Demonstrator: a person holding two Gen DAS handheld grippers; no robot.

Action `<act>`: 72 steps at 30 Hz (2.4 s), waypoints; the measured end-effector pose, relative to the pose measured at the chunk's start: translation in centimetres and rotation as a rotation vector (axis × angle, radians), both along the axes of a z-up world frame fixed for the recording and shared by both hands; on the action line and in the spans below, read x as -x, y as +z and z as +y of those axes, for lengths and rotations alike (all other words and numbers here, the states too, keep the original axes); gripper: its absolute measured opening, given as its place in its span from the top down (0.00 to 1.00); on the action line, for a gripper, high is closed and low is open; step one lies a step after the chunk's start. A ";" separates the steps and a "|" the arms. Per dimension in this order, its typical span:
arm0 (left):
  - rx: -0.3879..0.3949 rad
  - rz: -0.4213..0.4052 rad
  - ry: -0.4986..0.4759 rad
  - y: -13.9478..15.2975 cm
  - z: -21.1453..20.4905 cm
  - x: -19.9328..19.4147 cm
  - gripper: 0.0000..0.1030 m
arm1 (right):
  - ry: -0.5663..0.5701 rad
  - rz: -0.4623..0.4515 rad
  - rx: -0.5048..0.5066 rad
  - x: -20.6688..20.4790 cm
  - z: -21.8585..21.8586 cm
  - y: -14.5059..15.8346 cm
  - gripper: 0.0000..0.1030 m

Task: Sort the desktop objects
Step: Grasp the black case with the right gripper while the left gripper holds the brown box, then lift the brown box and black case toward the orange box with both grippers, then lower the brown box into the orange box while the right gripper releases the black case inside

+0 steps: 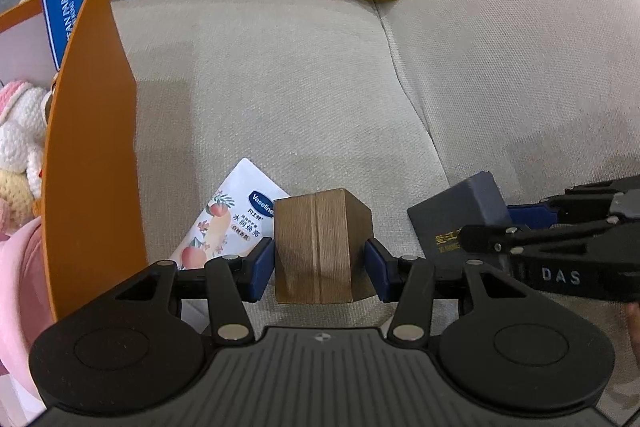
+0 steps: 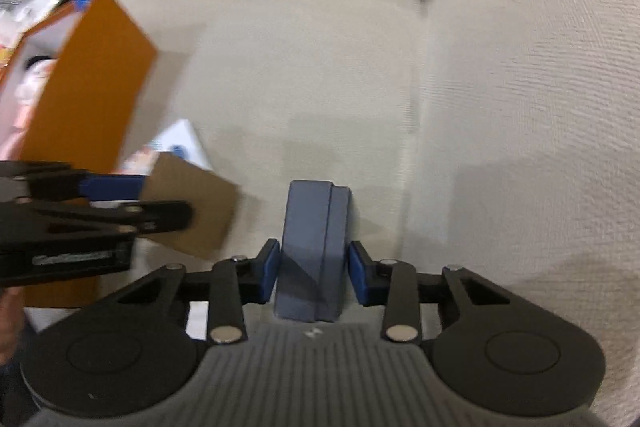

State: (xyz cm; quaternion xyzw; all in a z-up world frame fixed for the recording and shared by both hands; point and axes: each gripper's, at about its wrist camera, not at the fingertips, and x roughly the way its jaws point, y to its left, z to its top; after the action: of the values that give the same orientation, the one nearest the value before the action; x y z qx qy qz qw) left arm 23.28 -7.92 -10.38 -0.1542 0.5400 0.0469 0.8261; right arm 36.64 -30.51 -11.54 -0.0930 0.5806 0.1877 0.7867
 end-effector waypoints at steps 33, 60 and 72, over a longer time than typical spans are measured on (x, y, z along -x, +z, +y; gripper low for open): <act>-0.111 -0.347 0.020 15.2 4.2 12.8 0.46 | 0.129 -0.323 -0.171 13.4 8.6 16.2 0.66; -0.127 -0.206 0.345 9.3 20.2 18.9 0.46 | 0.173 -0.013 -0.219 9.2 29.2 7.5 0.66; -0.190 -0.202 0.328 7.8 19.1 18.8 0.46 | 0.151 0.040 -0.176 8.1 30.1 7.3 0.66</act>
State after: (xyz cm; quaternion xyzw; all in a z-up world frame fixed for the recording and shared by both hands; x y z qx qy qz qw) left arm 4.44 11.21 -2.54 -0.1653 0.4152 0.2159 0.8681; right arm 28.58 -0.42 -4.23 -0.0632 0.5689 0.2986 0.7637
